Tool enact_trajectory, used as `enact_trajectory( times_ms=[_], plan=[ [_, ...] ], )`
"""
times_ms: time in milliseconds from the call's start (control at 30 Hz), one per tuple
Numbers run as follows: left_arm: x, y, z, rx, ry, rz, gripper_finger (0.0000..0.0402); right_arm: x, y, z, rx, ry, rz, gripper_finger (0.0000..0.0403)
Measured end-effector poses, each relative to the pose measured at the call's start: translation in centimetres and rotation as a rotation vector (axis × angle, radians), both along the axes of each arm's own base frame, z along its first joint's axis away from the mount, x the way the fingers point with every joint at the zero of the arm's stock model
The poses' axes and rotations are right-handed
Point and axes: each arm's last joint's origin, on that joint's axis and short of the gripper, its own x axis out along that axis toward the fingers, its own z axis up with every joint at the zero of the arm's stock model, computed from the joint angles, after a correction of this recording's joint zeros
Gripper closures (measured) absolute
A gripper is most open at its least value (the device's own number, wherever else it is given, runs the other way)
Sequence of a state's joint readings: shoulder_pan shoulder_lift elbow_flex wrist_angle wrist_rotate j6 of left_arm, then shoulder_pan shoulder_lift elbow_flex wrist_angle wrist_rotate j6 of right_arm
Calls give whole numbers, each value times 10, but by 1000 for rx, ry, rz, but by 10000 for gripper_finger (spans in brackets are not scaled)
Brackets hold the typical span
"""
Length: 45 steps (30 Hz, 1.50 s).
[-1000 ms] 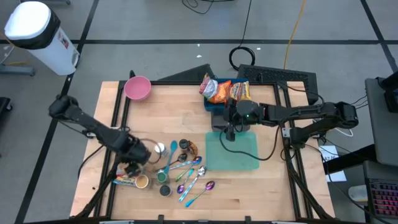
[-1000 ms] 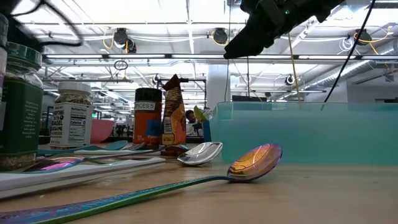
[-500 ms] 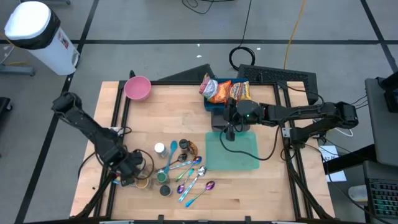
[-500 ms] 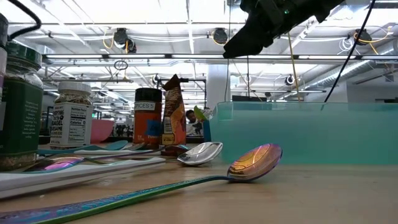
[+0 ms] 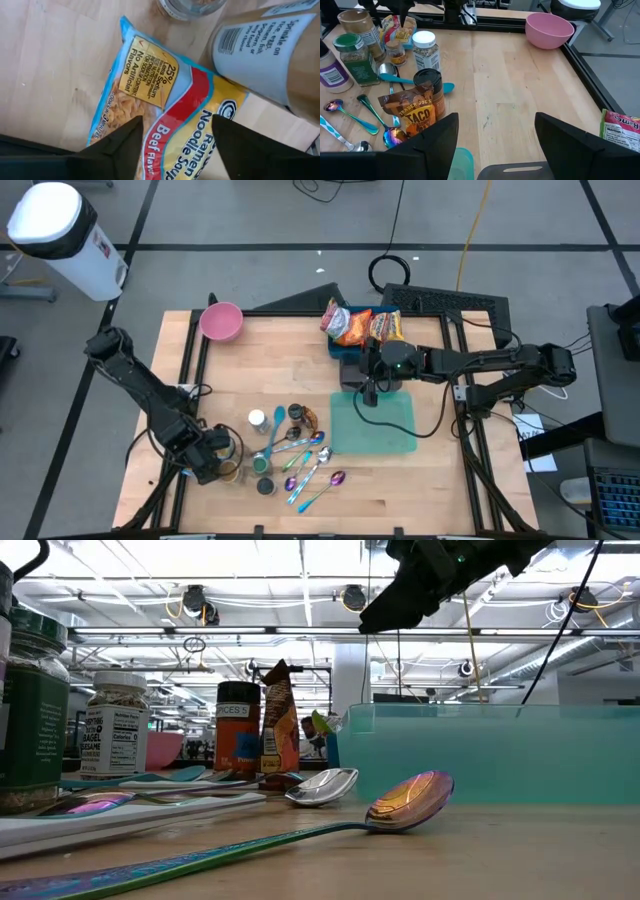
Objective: Pick & Place Food Item
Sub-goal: Put the blue noodle pack into the blue bin
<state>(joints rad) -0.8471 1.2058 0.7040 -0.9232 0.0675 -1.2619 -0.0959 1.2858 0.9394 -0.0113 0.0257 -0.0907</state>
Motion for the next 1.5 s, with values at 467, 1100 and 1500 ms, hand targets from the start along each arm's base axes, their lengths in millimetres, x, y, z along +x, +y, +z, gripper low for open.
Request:
enact_trajectory(
  times_ms=[467, 1100, 1500],
  plan=[
    [6, -7, -13, 53, 32, -27, 245, 0, 0, -1, 1, 1, 0, 149],
    [7, -4, -15, -9, 84, -144, 397, 0, 0, -4, 5, -27, -2, 149],
    [5, 14, -1, 63, 50, -103, 400, 0, 0, -4, 7, -35, -4, 149]
  ],
)
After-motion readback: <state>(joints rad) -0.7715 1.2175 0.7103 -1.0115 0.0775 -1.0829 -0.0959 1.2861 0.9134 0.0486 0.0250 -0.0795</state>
